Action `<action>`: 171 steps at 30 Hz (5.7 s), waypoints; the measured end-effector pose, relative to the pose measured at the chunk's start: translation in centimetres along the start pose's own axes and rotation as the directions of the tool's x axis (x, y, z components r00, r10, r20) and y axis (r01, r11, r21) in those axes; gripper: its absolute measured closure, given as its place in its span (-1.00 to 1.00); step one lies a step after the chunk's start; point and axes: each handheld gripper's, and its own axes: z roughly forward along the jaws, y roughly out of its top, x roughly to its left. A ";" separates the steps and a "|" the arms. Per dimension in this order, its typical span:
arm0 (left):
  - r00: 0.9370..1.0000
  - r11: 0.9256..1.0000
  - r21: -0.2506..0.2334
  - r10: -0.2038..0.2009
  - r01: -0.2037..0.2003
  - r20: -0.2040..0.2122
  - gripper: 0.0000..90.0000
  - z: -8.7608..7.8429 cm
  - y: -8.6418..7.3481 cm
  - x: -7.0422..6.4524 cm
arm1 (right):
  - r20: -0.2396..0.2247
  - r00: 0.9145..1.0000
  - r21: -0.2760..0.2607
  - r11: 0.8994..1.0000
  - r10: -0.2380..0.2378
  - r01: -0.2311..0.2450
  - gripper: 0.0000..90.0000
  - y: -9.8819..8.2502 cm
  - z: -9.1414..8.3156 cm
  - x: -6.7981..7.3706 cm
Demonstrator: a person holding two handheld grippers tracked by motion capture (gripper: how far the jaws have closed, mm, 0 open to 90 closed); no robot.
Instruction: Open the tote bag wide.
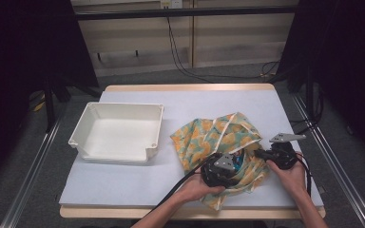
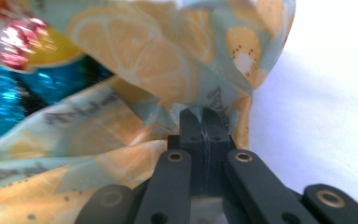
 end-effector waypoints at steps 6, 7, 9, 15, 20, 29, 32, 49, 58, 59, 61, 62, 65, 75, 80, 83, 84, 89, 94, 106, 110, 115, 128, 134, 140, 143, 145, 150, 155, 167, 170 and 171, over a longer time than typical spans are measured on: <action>1.000 1.000 -0.030 -0.004 0.004 -0.011 0.44 -1.9 0.8 0.2 | -0.031 0.999 -0.073 0.997 -0.012 0.009 0.55 0.6 -1.4 1.1; 1.000 0.999 -0.039 -0.009 0.009 -0.008 0.40 -2.3 1.0 0.2 | -0.034 0.999 -0.088 0.996 -0.014 0.011 0.50 0.7 -1.6 1.3; 1.000 0.999 -0.049 -0.009 0.008 -0.005 0.33 -3.0 1.5 0.3 | -0.037 0.999 -0.103 0.995 -0.015 0.011 0.35 0.9 -2.3 1.6; 0.999 0.996 -0.088 0.012 -0.015 -0.037 0.38 -5.5 3.1 1.2 | -0.039 0.999 -0.142 0.990 -0.023 0.017 0.22 1.0 -4.0 2.6; 0.993 0.996 -0.035 0.082 -0.085 -0.090 0.69 -5.1 4.8 2.0 | -0.059 0.998 -0.160 0.987 -0.025 0.015 0.20 0.9 -4.7 2.9; 0.982 0.989 0.078 0.133 -0.123 -0.134 0.35 -2.9 4.7 3.3 | -0.068 0.997 -0.157 0.988 -0.025 0.014 0.18 0.8 -4.8 2.8; 0.978 0.983 0.101 0.167 -0.154 -0.128 0.14 -2.5 4.6 2.9 | -0.072 0.997 -0.154 0.988 -0.024 0.013 0.18 0.8 -4.7 2.7; 0.940 0.947 0.184 0.295 -0.264 -0.170 0.08 -0.9 3.6 3.1 | -0.085 0.996 -0.145 0.989 -0.030 0.017 0.10 0.8 -4.4 2.9; 0.949 0.947 0.211 0.275 -0.240 -0.156 0.55 -0.3 3.5 3.2 | -0.091 0.995 -0.136 0.990 -0.034 0.022 0.07 0.8 -4.2 3.0; 0.951 0.949 0.210 0.270 -0.236 -0.149 0.64 -0.3 3.5 3.2 | -0.093 0.995 -0.137 0.990 -0.037 0.024 0.07 0.8 -4.1 3.0; 0.956 0.952 0.208 0.256 -0.224 -0.146 0.80 -0.3 3.5 3.4 | -0.095 0.995 -0.136 0.990 -0.038 0.025 0.06 0.9 -4.1 3.0; 0.964 0.959 0.198 0.230 -0.201 -0.133 0.83 -0.3 3.6 3.5 | -0.095 0.995 -0.135 0.991 -0.037 0.024 0.06 0.9 -4.1 3.1; 0.969 0.965 0.188 0.210 -0.184 -0.131 0.95 -0.4 3.5 3.7 | -0.097 0.994 -0.139 0.990 -0.045 0.031 -0.01 1.0 -4.2 3.2; 0.978 0.975 0.164 0.169 -0.148 -0.120 1.00 -0.9 3.7 3.7 | -0.126 0.988 -0.200 0.978 -0.091 0.065 0.17 2.4 -5.1 4.8; 0.980 0.981 0.130 0.159 -0.143 -0.117 1.00 -1.6 4.0 3.8 | -0.150 0.983 -0.168 0.982 -0.105 0.080 0.22 2.8 -4.2 5.6; 0.982 0.985 0.116 0.143 -0.128 -0.124 1.00 -2.2 4.2 3.8 | -0.160 0.982 -0.120 0.989 -0.102 0.083 0.01 2.6 -3.2 5.6; 0.982 0.986 0.106 0.139 -0.126 -0.125 1.00 -2.4 4.3 3.8 | -0.158 0.982 -0.106 0.991 -0.101 0.084 -0.06 2.4 -2.8 5.6; 0.983 0.988 0.093 0.132 -0.121 -0.125 1.00 -2.5 4.4 3.9 | -0.133 0.984 -0.061 0.992 -0.117 0.110 -0.15 1.9 -2.0 5.7; 0.985 0.991 0.075 0.118 -0.109 -0.127 1.00 -3.3 4.6 4.2 | -0.109 0.986 -0.049 0.991 -0.128 0.123 0.30 1.6 -1.9 5.7; 0.986 0.997 -0.015 0.069 -0.072 -0.151 1.00 -5.7 5.1 5.0 | -0.134 0.985 -0.115 0.989 -0.106 0.091 0.96 1.3 -3.9 5.2; 0.986 0.997 -0.040 0.063 -0.070 -0.156 1.00 -6.7 5.4 5.2 | -0.130 0.986 -0.120 0.989 -0.102 0.086 0.98 1.2 -4.2 5.0; 0.989 0.994 -0.096 0.037 -0.051 -0.144 1.00 -8.1 5.6 5.2 | -0.132 0.987 -0.114 0.990 -0.094 0.079 0.98 0.9 -3.9 4.7; 0.996 0.972 -0.226 0.038 -0.057 -0.086 1.00 -10.8 7.8 4.1 | -0.154 0.985 -0.107 0.993 -0.075 0.059 0.98 0.9 -2.8 4.3; 0.996 0.961 -0.267 0.056 -0.072 -0.066 1.00 -11.7 8.7 3.1 | -0.165 0.983 -0.111 0.992 -0.076 0.058 0.97 0.9 -2.3 4.1; 0.996 0.959 -0.277 0.039 -0.059 -0.078 1.00 -11.9 7.8 3.6 | -0.168 0.982 -0.117 0.991 -0.082 0.063 0.69 0.9 -2.6 4.0; 0.995 0.957 -0.282 0.037 -0.062 -0.093 1.00 -12.2 7.5 3.8 | -0.166 0.982 -0.144 0.987 -0.090 0.067 0.53 1.1 -3.4 4.1; 0.993 0.958 -0.280 0.036 -0.065 -0.109 1.00 -12.6 7.3 3.9 | -0.164 0.982 -0.162 0.985 -0.090 0.063 0.43 1.4 -3.9 4.2; 0.988 0.959 -0.276 0.026 -0.068 -0.153 1.00 -13.5 6.7 4.0 | -0.161 0.982 -0.201 0.977 -0.099 0.065 0.34 2.2 -5.0 4.3; 0.983 0.961 -0.265 0.028 -0.077 -0.184 1.00 -14.1 6.3 4.0 | -0.142 0.984 -0.231 0.970 -0.112 0.077 0.31 3.3 -5.6 4.6; 0.982 0.962 -0.258 0.043 -0.091 -0.185 1.00 -14.4 5.7 3.2 | -0.108 0.988 -0.297 0.952 -0.110 0.074 -0.02 8.4 -5.6 4.5; 0.981 0.962 -0.256 0.050 -0.097 -0.186 1.00 -14.5 5.4 2.7 | -0.106 0.989 -0.288 0.955 -0.103 0.069 -0.04 9.0 -4.7 4.2; 0.981 0.961 -0.258 0.052 -0.100 -0.186 1.00 -14.5 5.3 2.6 | -0.106 0.989 -0.284 0.956 -0.106 0.072 0.08 9.2 -4.4 4.2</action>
